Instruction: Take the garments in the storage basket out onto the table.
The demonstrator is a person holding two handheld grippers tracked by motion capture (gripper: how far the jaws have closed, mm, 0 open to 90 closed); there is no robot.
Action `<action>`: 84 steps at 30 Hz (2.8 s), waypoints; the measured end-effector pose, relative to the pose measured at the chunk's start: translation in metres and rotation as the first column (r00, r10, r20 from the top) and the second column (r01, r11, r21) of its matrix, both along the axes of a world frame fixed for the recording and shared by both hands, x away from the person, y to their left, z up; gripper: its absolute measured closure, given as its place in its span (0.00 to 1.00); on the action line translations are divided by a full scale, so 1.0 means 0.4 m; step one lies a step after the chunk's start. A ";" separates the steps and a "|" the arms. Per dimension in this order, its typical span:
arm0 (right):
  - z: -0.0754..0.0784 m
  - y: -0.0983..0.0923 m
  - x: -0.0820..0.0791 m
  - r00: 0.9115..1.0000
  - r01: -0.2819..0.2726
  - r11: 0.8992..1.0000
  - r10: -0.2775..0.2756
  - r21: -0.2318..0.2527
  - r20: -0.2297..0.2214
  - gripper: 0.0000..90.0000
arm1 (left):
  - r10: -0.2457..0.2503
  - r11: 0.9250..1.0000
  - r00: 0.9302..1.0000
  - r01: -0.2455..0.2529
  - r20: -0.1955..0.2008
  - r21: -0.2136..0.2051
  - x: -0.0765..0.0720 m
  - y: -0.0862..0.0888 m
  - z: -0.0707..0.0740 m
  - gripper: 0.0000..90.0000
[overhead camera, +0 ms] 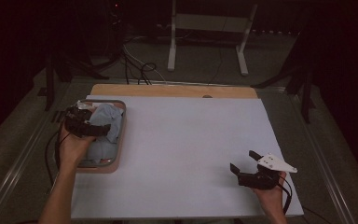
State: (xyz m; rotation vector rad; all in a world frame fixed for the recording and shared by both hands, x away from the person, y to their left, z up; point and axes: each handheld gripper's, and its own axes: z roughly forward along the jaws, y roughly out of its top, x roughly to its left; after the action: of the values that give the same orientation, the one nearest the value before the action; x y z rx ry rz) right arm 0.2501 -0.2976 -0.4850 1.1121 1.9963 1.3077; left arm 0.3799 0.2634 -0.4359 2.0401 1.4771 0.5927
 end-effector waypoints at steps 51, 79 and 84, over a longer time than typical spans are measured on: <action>0.000 -0.003 0.002 1.000 0.000 1.000 0.000 0.003 0.000 0.09 | 0.053 0.997 0.981 -0.042 -0.187 0.060 0.054 -0.011 -0.073 0.18; 0.000 -0.005 0.002 1.000 0.003 1.000 -0.003 0.001 0.000 0.09 | 0.049 0.997 0.972 -0.033 -0.231 0.074 0.052 -0.001 -0.076 0.72; 0.000 -0.006 0.002 1.000 0.005 1.000 -0.005 0.000 0.000 0.09 | 0.050 0.996 0.976 -0.034 -0.211 0.078 0.044 0.004 -0.068 0.82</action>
State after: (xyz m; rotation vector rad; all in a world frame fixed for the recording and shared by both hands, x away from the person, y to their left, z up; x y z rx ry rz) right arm 0.2511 -0.2998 -0.4850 1.1170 1.9918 1.3054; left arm 0.3976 0.2649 -0.4631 2.1908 1.6461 0.4624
